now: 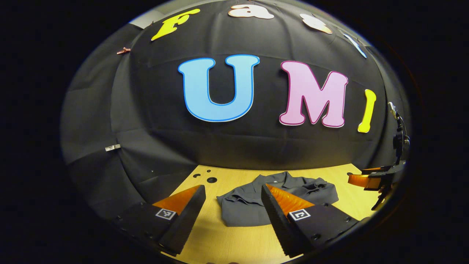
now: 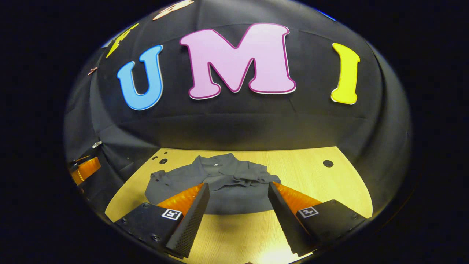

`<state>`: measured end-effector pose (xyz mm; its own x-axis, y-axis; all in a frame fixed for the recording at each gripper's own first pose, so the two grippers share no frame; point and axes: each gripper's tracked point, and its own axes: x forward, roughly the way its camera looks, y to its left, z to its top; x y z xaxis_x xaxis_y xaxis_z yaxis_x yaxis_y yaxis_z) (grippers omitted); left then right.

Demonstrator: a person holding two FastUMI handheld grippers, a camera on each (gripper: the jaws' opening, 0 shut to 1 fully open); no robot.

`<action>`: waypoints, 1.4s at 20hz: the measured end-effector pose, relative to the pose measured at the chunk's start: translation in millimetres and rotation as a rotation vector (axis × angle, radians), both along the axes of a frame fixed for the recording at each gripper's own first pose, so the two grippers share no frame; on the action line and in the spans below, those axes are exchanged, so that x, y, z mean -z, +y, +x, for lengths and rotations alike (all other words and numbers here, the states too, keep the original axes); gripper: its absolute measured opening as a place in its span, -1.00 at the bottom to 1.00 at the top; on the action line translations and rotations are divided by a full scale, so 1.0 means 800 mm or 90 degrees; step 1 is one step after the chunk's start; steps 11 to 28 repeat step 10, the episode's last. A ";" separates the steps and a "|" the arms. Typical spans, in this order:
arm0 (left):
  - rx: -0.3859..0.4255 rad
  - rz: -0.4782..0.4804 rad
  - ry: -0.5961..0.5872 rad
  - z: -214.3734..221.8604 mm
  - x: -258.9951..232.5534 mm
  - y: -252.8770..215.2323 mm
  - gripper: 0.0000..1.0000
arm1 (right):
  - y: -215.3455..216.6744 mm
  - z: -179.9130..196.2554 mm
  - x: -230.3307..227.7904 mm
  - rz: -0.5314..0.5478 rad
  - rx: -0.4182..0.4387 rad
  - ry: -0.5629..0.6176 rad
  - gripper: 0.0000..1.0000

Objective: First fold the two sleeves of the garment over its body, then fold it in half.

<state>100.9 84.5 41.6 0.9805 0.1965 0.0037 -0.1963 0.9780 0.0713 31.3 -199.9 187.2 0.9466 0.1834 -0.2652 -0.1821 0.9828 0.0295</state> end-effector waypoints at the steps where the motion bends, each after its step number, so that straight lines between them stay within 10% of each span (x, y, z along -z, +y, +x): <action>1: 0.003 -0.001 -0.007 -0.013 0.002 -0.002 0.92 | 0.003 -0.013 0.000 0.005 -0.003 -0.002 0.97; 10: 0.072 0.017 0.008 -0.090 0.055 -0.035 0.92 | 0.013 -0.120 0.053 0.043 0.004 0.026 0.97; 28: 0.072 0.017 0.008 -0.090 0.055 -0.035 0.92 | 0.013 -0.120 0.053 0.043 0.004 0.026 0.97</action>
